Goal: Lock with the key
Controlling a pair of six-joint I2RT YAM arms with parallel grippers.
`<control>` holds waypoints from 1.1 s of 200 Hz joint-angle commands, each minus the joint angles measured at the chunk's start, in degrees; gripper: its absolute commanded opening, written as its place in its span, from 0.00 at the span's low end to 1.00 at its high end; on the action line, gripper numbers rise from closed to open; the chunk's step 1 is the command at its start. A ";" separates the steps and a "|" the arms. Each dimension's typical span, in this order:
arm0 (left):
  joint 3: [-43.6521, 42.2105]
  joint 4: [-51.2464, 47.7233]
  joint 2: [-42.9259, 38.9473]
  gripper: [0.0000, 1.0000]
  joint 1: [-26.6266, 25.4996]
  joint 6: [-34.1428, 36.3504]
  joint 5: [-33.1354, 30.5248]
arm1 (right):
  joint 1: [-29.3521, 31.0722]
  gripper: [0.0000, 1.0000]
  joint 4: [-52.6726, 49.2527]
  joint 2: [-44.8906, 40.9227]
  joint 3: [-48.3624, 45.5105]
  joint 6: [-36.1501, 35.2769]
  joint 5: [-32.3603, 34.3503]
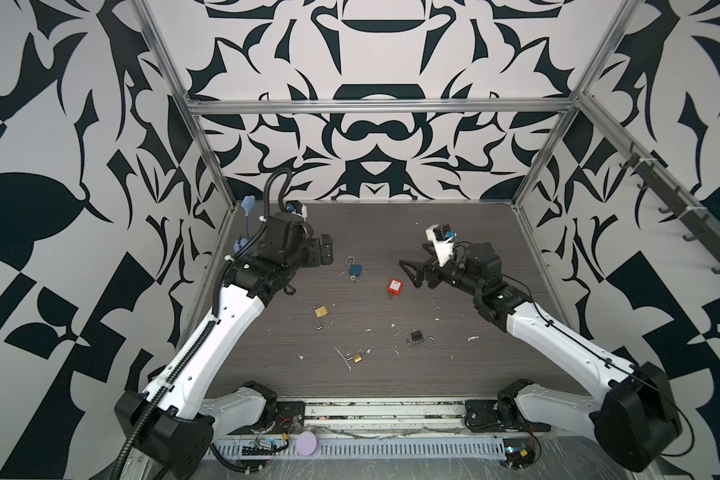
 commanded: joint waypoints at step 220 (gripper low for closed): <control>20.36 -3.36 49.99 0.79 -2.52 -3.61 10.85 | 5.09 0.99 2.90 14.47 -0.23 -15.63 -9.36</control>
